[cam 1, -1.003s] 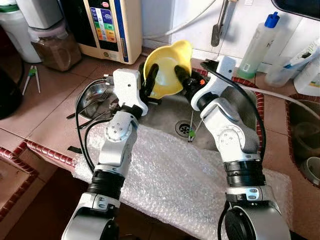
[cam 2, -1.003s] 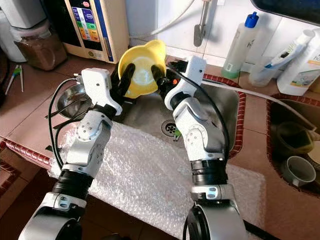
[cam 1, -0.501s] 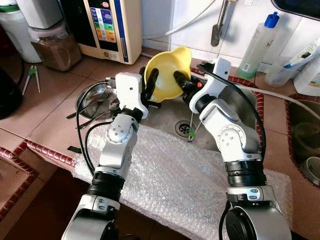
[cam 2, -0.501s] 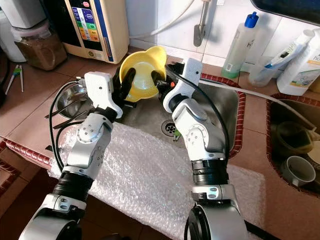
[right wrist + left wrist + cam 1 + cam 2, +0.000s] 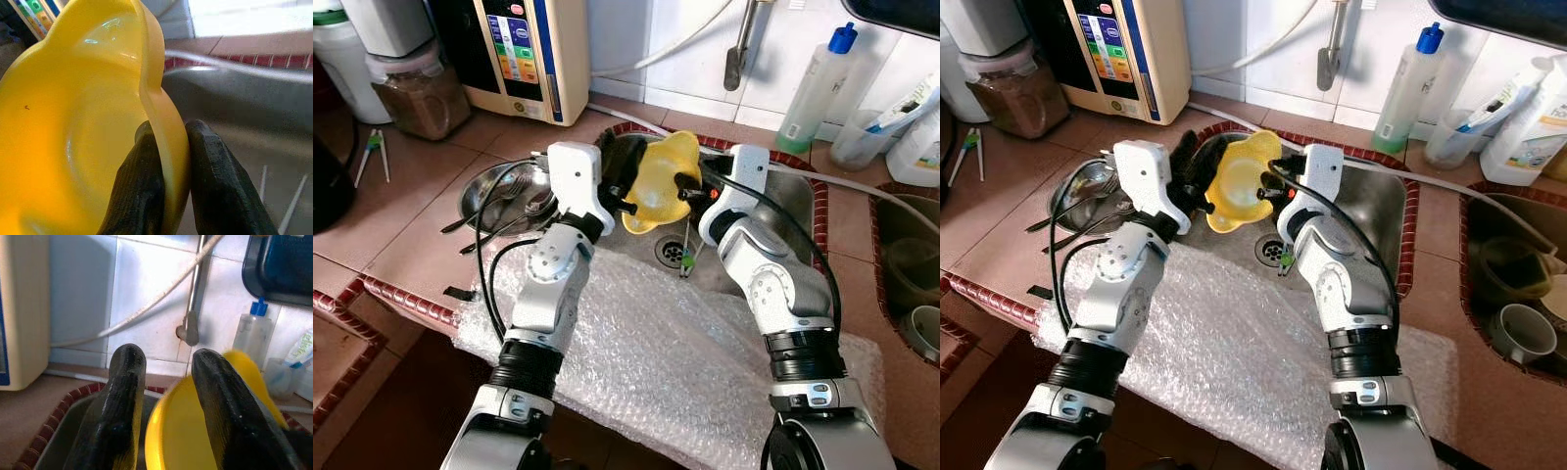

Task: Kitchen organization

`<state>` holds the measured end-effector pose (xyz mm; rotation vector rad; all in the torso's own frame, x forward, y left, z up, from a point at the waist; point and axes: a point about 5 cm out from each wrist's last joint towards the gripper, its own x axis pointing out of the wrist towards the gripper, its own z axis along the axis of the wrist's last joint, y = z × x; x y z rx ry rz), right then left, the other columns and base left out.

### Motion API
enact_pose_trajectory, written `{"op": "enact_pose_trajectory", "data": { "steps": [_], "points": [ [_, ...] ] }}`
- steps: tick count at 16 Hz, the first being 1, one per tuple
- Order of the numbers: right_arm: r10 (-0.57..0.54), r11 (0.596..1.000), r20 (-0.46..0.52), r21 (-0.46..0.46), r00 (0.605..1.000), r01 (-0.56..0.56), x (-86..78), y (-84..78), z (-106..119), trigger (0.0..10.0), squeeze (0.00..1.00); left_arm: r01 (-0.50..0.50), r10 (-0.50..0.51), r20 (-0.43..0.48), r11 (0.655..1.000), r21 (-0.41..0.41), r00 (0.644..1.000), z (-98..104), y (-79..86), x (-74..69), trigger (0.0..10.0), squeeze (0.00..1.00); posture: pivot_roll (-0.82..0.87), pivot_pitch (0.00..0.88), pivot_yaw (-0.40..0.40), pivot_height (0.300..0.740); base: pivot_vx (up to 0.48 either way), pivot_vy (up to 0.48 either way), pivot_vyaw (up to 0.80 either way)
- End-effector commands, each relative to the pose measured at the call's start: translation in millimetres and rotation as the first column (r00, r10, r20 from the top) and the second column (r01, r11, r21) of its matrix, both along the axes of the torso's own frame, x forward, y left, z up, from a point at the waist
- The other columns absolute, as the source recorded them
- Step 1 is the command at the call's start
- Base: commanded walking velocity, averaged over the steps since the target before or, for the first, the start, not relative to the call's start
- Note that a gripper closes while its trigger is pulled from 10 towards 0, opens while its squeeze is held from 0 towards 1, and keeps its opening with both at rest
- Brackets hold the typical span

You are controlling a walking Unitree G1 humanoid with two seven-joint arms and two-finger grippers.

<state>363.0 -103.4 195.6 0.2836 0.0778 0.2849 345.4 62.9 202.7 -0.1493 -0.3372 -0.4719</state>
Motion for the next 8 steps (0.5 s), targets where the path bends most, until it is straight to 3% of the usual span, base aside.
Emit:
{"op": "enact_pose_trajectory", "data": {
  "steps": [1,6,8],
  "points": [
    [-0.041,0.999,-0.009,-0.030,0.999,0.041,2.0,-5.1,-6.8,0.0,0.00,0.028,-0.028,-0.001,0.999,0.031,1.000,-1.2,-2.7,-2.8,10.0,1.00,-0.07,0.108,0.016,0.740,0.000,0.000,0.00],
    [-0.178,0.956,0.028,-0.231,0.984,0.180,14.8,-29.6,-21.9,0.0,0.00,0.195,-0.170,-0.150,0.966,0.169,0.974,-24.5,3.2,-6.8,10.0,1.00,-0.07,0.111,0.024,0.740,0.000,0.000,0.00],
    [-0.224,0.923,0.022,-0.316,0.974,0.220,17.9,-42.6,-33.0,0.0,0.00,0.291,-0.247,-0.195,0.924,0.248,0.949,-25.6,15.8,-8.9,10.0,1.00,-0.05,0.116,0.016,0.740,0.000,0.000,0.00]
  ]
}}
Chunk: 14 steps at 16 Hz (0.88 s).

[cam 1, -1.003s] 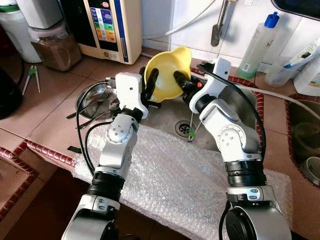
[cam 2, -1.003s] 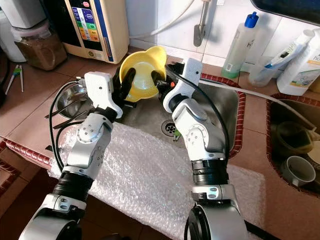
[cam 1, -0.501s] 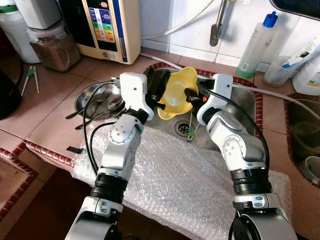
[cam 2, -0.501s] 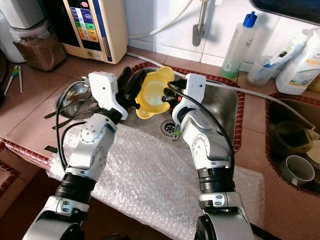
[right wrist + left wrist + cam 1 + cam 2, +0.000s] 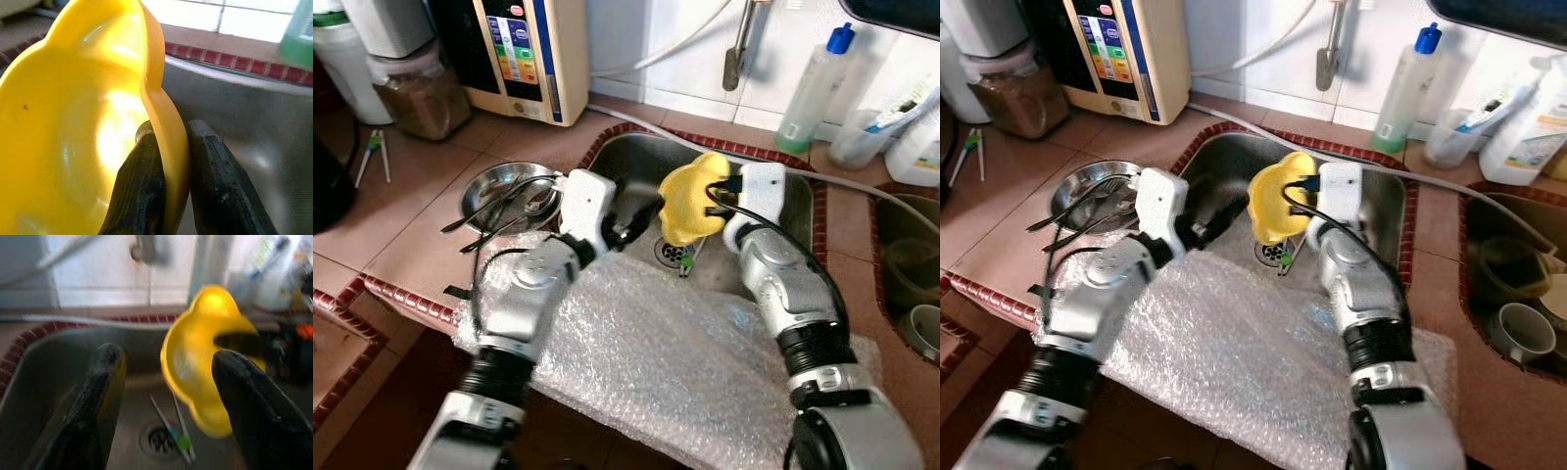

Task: Kitchen organization

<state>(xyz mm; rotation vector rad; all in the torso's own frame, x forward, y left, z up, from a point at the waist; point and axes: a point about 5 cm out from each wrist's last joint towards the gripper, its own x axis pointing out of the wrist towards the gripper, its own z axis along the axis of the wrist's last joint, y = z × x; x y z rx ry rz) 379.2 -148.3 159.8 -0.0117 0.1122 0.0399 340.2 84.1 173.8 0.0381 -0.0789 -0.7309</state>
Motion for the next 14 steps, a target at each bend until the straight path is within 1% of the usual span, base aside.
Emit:
{"op": "enact_pose_trajectory", "data": {
  "steps": [1,2,3,4,5,6,7,8,10,11,13,14],
  "points": [
    [-0.019,1.000,-0.024,0.015,1.000,0.019,2.1,-0.7,-3.4,0.0,0.00,0.061,-0.061,-0.002,0.998,0.026,0.998,4.6,0.5,-3.7,10.0,1.00,-0.05,0.117,0.017,0.740,0.000,0.000,0.00],
    [-0.029,0.998,-0.063,0.060,0.998,0.032,1.9,-0.5,-9.8,0.0,0.00,0.076,-0.075,-0.020,0.995,0.058,0.997,4.0,5.8,-3.6,10.0,1.00,-0.05,0.117,0.018,0.740,0.000,0.000,0.00],
    [-0.016,0.997,-0.091,0.075,0.996,0.023,1.0,3.7,-16.3,0.0,0.00,0.100,-0.096,-0.035,0.987,0.126,0.995,1.5,11.9,-4.0,10.0,1.00,-0.04,0.118,0.018,0.740,0.000,0.000,0.00],
    [-0.010,0.996,-0.098,0.091,0.995,0.019,0.4,6.2,-18.7,0.0,0.00,0.096,-0.090,-0.046,0.985,0.145,0.995,0.1,14.7,-3.0,10.0,1.00,-0.04,0.119,0.020,0.740,0.000,0.000,0.00],
    [-0.004,0.997,-0.106,0.079,0.994,0.012,-0.6,8.9,-22.6,0.0,0.00,0.121,-0.110,-0.072,0.977,0.174,0.991,-2.9,16.9,-3.8,10.0,1.00,-0.04,0.120,0.021,0.740,0.000,0.000,0.00],
    [0.009,0.996,-0.114,0.085,0.993,0.001,-1.7,11.6,-26.3,0.0,0.00,0.126,-0.112,-0.078,0.972,0.199,0.991,-4.2,18.6,-4.0,10.0,1.00,-0.04,0.121,0.021,0.740,0.000,0.000,0.00],
    [0.026,0.995,-0.119,0.099,0.993,-0.015,-2.5,14.2,-28.6,0.0,0.00,0.122,-0.106,-0.090,0.972,0.199,0.990,-4.3,20.1,-4.0,10.0,1.00,-0.04,0.123,0.023,0.740,0.000,0.000,0.00],
    [0.069,0.992,-0.116,0.114,0.991,-0.056,-4.0,18.4,-29.5,10.0,1.00,0.102,-0.088,-0.077,0.973,0.205,0.993,-3.0,21.9,-2.2,10.0,1.00,-0.04,0.123,0.024,0.740,0.000,0.000,0.00],
    [0.058,0.992,-0.121,0.114,0.991,-0.044,-4.2,18.4,-31.2,10.0,1.00,0.100,-0.086,-0.074,0.970,0.219,0.994,-3.4,23.0,-2.1,10.0,1.00,-0.04,0.117,0.024,0.740,0.000,0.000,0.00],
    [0.052,0.991,-0.134,0.129,0.990,-0.034,-4.3,17.7,-33.7,10.0,1.00,0.096,-0.081,-0.077,0.970,0.225,0.994,-3.4,23.4,-1.1,10.0,1.00,-0.04,0.112,0.023,0.740,0.000,0.000,0.00],
    [0.064,0.991,-0.120,0.128,0.991,-0.049,-3.2,19.4,-31.8,10.0,1.00,0.054,-0.046,-0.037,0.963,0.264,0.998,-1.0,26.1,3.2,10.0,1.00,-0.04,0.109,0.023,0.740,0.000,0.000,0.00],
    [0.077,0.991,-0.113,0.120,0.991,-0.064,-2.6,21.3,-30.2,10.0,1.00,0.027,-0.020,-0.026,0.963,0.269,0.999,0.1,28.6,5.7,10.0,1.00,-0.04,0.109,0.023,0.740,0.000,0.000,0.00]
  ]
}}
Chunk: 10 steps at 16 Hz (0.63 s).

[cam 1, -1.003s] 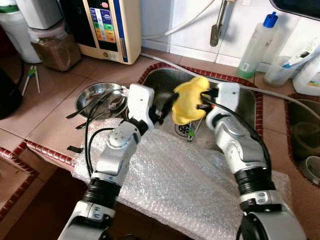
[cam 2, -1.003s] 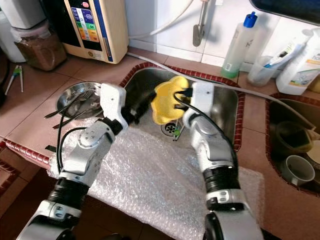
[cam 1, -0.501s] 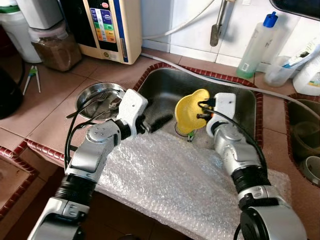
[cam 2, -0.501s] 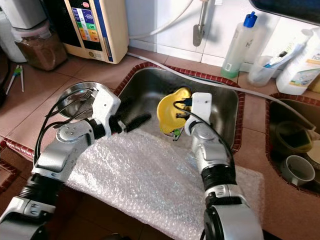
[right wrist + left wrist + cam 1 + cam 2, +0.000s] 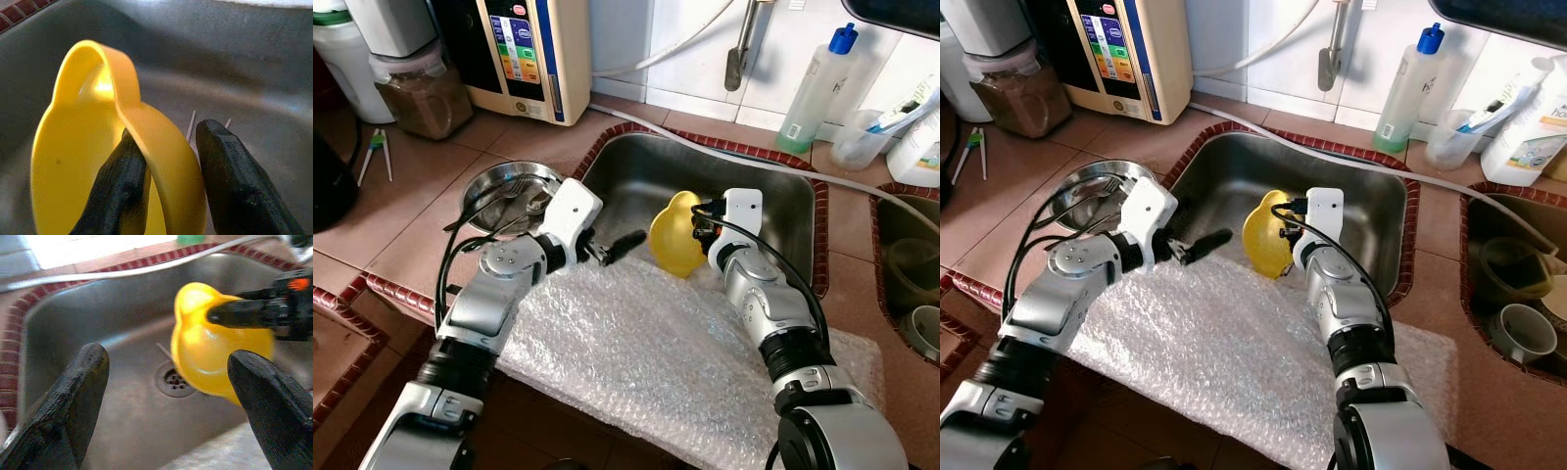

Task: Kitchen organization

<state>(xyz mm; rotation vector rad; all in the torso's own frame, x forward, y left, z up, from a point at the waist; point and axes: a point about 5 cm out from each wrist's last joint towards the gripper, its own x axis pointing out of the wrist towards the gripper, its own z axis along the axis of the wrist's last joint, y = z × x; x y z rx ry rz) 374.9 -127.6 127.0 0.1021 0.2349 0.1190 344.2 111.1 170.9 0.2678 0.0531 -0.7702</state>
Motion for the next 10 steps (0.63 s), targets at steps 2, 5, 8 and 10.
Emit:
{"op": "enact_pose_trajectory", "data": {
  "steps": [2,5,8,10],
  "points": [
    [0.043,0.999,0.022,-0.004,0.999,-0.043,1.0,5.3,3.6,10.0,1.00,-0.030,0.030,0.023,0.999,0.011,0.999,5.0,4.4,3.8,10.0,1.00,-0.04,0.109,0.023,0.740,0.000,0.000,0.00],
    [0.101,0.994,0.006,0.048,0.995,-0.102,-0.4,13.8,1.3,10.0,1.00,-0.021,0.021,0.020,1.000,0.021,1.000,3.2,5.4,3.0,10.0,1.00,-0.03,0.105,0.026,0.740,0.000,0.000,0.00],
    [0.139,0.987,0.062,0.068,0.988,-0.143,-0.4,24.4,8.4,10.0,1.00,-0.037,0.036,0.031,0.999,0.036,0.999,3.0,7.9,4.9,10.0,1.00,-0.02,0.092,0.039,0.740,0.000,0.000,0.00],
    [0.175,0.983,0.051,0.040,0.983,-0.177,-2.7,28.9,5.2,10.0,1.00,-0.036,0.035,0.029,0.999,0.039,0.999,2.5,7.7,5.0,10.0,1.00,-0.02,0.087,0.038,0.740,0.000,0.000,0.00]
  ]
}}
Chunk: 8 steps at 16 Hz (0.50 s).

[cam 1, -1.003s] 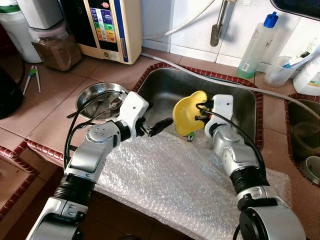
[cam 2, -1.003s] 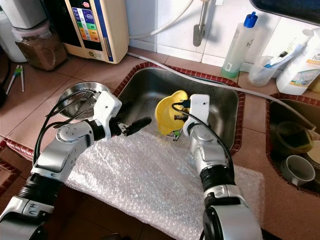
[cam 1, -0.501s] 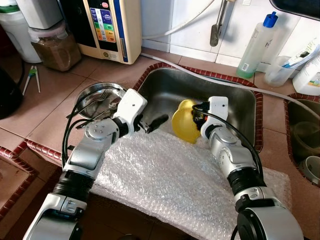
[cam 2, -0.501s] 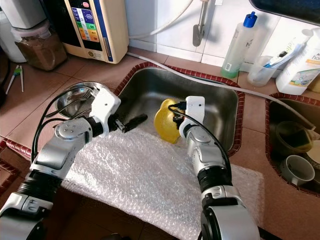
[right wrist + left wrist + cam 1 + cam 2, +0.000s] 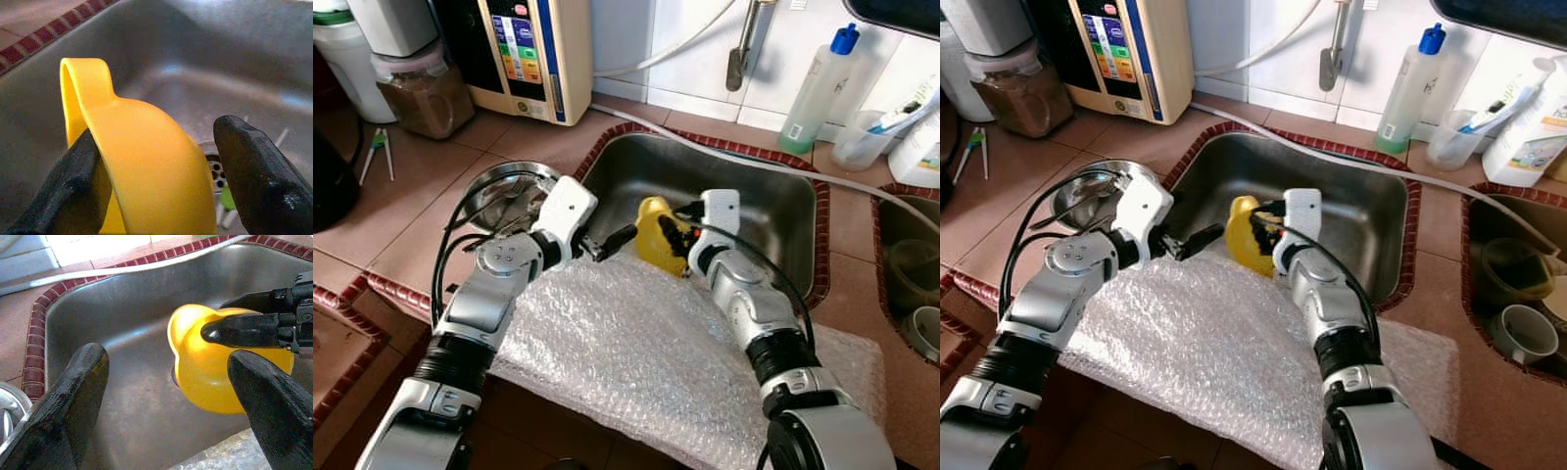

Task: Kitchen organization

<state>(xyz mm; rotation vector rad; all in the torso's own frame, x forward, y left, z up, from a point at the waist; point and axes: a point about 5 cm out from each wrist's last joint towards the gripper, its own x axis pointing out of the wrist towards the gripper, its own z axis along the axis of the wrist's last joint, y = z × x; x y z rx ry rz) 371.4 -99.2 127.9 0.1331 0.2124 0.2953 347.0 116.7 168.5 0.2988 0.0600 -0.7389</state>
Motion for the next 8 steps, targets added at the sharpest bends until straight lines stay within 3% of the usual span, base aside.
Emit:
{"op": "enact_pose_trajectory", "data": {
  "steps": [1,2,3,4,5,6,7,8],
  "points": [
    [-0.001,0.998,-0.008,0.062,1.000,0.001,0.4,1.4,3.7,10.0,1.00,-0.005,0.005,0.016,1.000,0.008,1.000,4.5,1.3,2.1,10.0,1.00,-0.02,0.084,0.037,0.740,0.000,0.000,0.00],
    [0.004,0.993,-0.043,0.120,0.999,0.001,0.0,1.2,2.7,10.0,1.00,-0.005,0.005,0.010,1.000,0.008,1.000,2.2,0.6,1.5,10.0,1.00,-0.03,0.083,0.038,0.740,0.000,0.000,0.00],
    [0.038,0.998,-0.028,0.060,0.999,-0.036,-1.1,2.3,1.9,10.0,1.00,-0.003,0.003,0.005,1.000,0.007,1.000,0.4,0.0,1.1,10.0,1.00,-0.04,0.085,0.040,0.740,0.000,0.000,0.00],
    [0.024,0.996,-0.031,0.088,0.999,-0.021,-1.0,0.9,2.6,10.0,1.00,-0.007,0.007,0.003,1.000,0.010,1.000,-1.5,-1.0,1.5,10.0,1.00,-0.04,0.085,0.040,0.740,0.000,0.000,0.00],
    [0.087,0.995,0.016,-0.050,0.996,-0.087,-2.9,0.9,3.0,10.0,1.00,-0.029,0.029,0.008,1.000,0.011,1.000,-1.8,-2.4,3.8,10.0,1.00,-0.04,0.088,0.038,0.740,0.000,0.000,0.00],
    [0.063,0.994,0.002,-0.090,0.998,-0.062,-3.9,-2.9,-1.8,10.0,1.00,-0.029,0.029,0.012,1.000,-0.001,0.999,1.1,-5.7,4.9,10.0,1.00,-0.05,0.092,0.037,0.740,0.000,0.000,0.00],
    [0.104,0.994,-0.004,-0.045,0.995,-0.104,-5.3,-0.4,-1.8,10.0,1.00,-0.034,0.034,0.016,0.999,-0.005,0.999,1.6,-6.7,5.4,10.0,1.00,-0.04,0.094,0.037,0.740,0.000,0.000,0.00],
    [0.089,0.991,0.030,-0.099,0.996,-0.085,-4.2,-0.6,2.0,10.0,1.00,-0.044,0.044,0.026,0.999,0.016,0.999,0.2,-4.9,5.9,10.0,1.00,-0.04,0.096,0.038,0.740,0.000,0.000,0.00]
  ]
}}
